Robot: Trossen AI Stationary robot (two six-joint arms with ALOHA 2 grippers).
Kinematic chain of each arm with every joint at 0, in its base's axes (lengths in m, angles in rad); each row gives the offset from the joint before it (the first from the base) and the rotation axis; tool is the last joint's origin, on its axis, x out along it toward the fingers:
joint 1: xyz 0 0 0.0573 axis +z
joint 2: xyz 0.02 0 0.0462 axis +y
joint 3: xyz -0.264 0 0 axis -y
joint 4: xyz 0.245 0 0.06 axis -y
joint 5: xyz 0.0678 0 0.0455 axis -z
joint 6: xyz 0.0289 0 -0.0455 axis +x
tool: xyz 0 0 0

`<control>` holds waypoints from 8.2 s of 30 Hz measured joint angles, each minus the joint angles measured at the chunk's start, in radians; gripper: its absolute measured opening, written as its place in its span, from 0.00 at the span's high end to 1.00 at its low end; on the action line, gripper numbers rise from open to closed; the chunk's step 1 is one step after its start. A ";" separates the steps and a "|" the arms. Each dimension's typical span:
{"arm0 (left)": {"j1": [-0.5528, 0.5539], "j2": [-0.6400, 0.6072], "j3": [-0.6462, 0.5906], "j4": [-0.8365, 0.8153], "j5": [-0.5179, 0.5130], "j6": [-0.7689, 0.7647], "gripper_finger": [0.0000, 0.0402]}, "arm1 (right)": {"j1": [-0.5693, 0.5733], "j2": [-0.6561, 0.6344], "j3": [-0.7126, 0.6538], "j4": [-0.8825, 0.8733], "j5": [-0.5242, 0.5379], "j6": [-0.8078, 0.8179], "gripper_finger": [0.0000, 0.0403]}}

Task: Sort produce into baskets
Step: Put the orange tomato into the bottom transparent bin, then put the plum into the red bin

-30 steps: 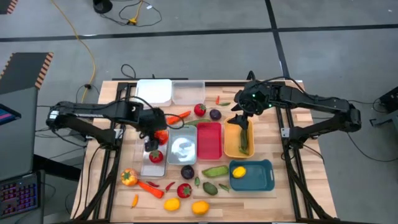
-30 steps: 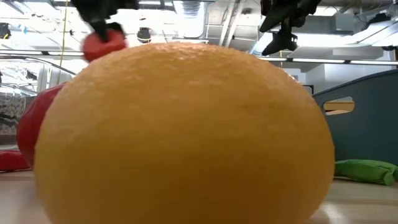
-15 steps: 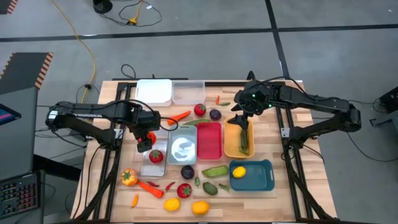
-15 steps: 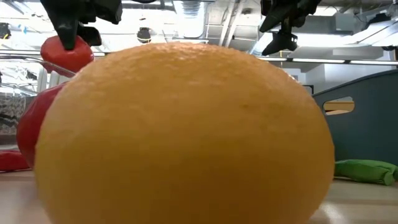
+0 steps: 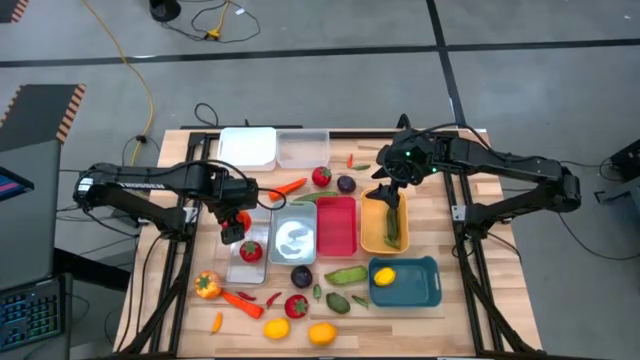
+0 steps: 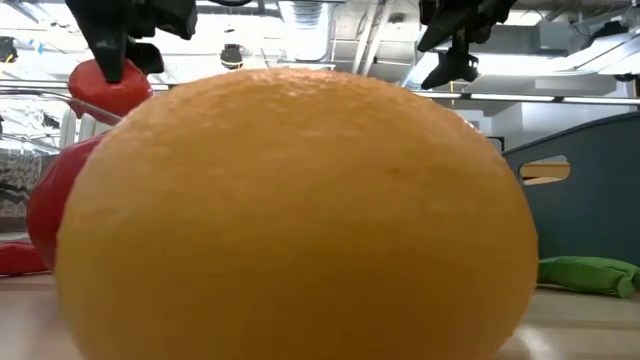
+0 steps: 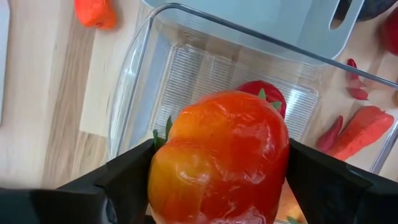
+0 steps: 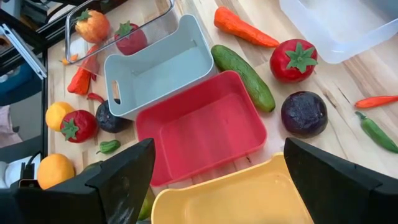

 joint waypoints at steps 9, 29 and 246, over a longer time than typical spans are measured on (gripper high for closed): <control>0.000 0.000 0.000 -0.052 0.017 0.001 0.04 | 0.000 0.000 0.000 0.000 0.000 0.000 0.05; -0.225 -0.189 -0.001 -0.224 0.045 -0.489 0.02 | 0.000 0.000 0.000 0.000 0.000 0.000 0.05; 0.509 0.141 0.104 0.589 0.080 0.723 0.01 | -0.132 0.601 0.005 0.329 0.201 -0.124 0.05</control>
